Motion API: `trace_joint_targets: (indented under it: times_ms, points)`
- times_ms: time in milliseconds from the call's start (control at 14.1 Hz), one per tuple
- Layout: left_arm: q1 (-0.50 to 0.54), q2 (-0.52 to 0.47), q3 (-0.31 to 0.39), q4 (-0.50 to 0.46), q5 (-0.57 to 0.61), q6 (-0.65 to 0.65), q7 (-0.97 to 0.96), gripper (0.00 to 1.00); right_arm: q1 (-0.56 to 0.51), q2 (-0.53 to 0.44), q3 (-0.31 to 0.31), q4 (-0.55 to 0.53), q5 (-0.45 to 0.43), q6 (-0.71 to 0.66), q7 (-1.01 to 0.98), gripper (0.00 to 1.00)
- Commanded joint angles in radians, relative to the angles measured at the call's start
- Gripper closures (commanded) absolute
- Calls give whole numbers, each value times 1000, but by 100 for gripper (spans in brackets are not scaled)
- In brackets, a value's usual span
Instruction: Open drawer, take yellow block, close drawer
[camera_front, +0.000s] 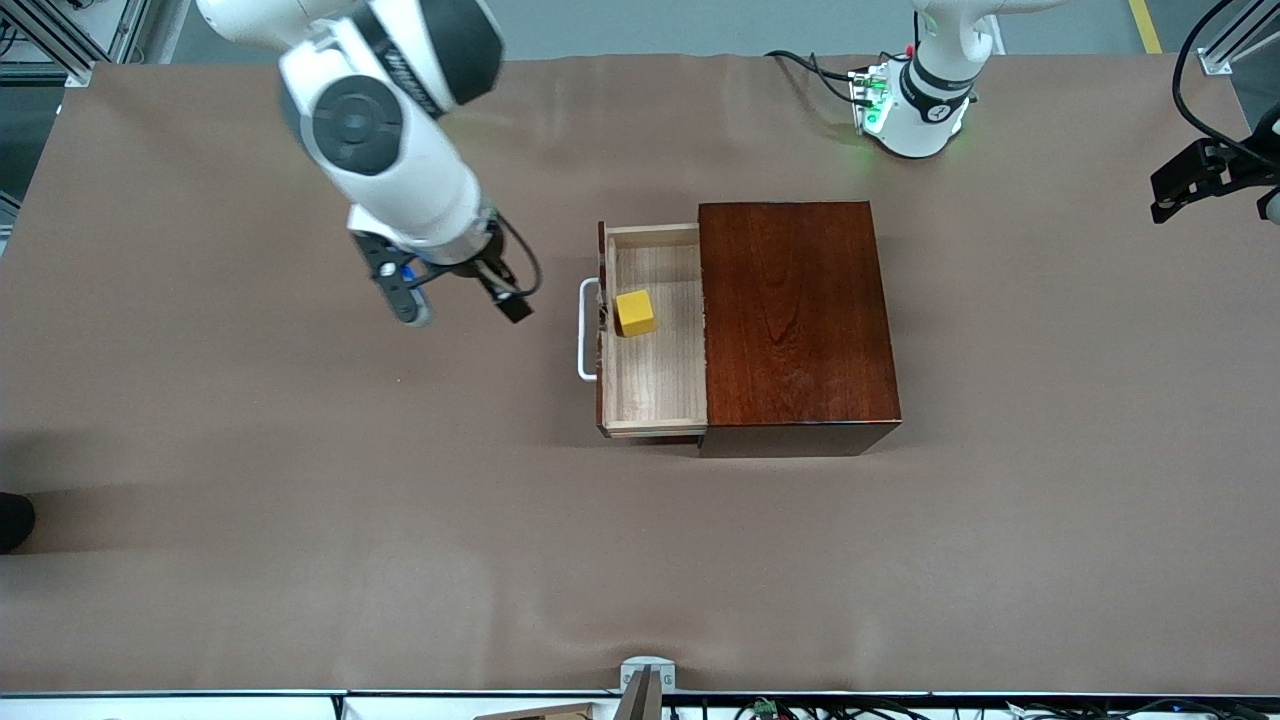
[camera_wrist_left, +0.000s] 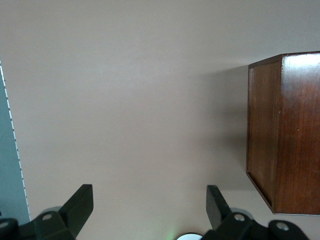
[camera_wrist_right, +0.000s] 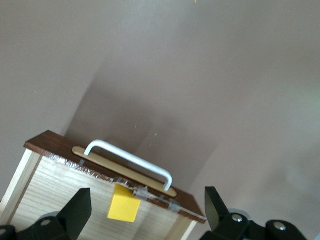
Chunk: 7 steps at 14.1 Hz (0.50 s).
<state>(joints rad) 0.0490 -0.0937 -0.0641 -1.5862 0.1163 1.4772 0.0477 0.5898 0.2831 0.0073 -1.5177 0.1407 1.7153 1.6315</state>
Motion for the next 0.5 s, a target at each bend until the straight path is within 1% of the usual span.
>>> trace_joint_targets:
  times_ms: [0, 142, 426]
  points:
    - [12, -27, -11, -23, -21, 14, 18, 0, 62, 51, -10, 7, 2, 65, 134, 0]
    - [12, -27, -11, -24, -21, 12, 18, 0, 97, 85, -10, 7, -3, 125, 217, 0]
    - [12, -21, -10, -21, -15, 18, 14, 0, 129, 126, -10, 8, -3, 164, 257, 0]
